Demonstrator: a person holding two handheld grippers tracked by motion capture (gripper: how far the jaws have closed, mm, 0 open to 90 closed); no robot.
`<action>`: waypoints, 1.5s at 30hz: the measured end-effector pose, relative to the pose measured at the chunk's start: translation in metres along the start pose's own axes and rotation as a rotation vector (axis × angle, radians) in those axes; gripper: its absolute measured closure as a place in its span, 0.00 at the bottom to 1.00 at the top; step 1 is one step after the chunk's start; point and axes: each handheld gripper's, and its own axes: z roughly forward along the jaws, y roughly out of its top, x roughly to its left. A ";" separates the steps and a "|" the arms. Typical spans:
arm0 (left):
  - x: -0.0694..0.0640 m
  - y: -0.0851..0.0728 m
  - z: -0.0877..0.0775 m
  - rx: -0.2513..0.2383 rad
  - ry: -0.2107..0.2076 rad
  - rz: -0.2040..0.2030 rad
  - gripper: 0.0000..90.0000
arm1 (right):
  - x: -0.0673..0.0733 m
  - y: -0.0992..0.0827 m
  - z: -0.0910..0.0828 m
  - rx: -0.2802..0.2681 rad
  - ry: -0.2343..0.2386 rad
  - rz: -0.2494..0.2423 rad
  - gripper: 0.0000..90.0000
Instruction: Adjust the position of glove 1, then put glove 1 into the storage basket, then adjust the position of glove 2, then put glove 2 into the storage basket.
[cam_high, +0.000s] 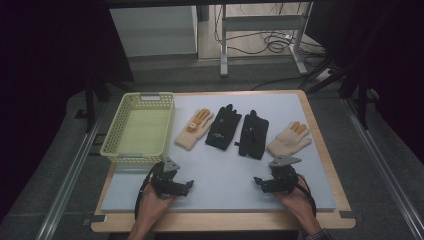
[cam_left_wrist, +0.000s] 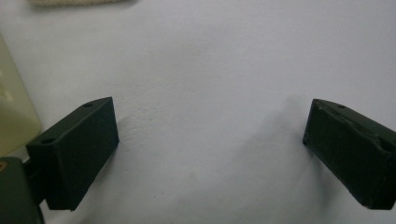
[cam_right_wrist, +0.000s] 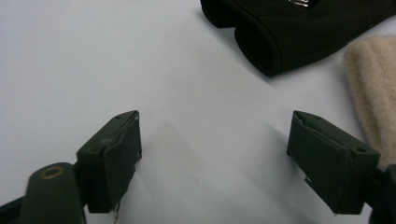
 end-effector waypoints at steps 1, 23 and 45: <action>0.000 0.000 0.000 0.000 0.000 0.000 0.04 | 0.000 0.000 0.000 0.001 0.000 0.003 0.18; 0.000 -0.001 0.000 -0.005 0.000 -0.003 0.04 | -0.001 0.000 0.001 0.008 -0.005 0.012 0.14; 0.000 -0.001 0.000 -0.006 -0.001 -0.003 0.05 | -0.011 0.019 -0.004 -0.018 0.016 0.040 0.32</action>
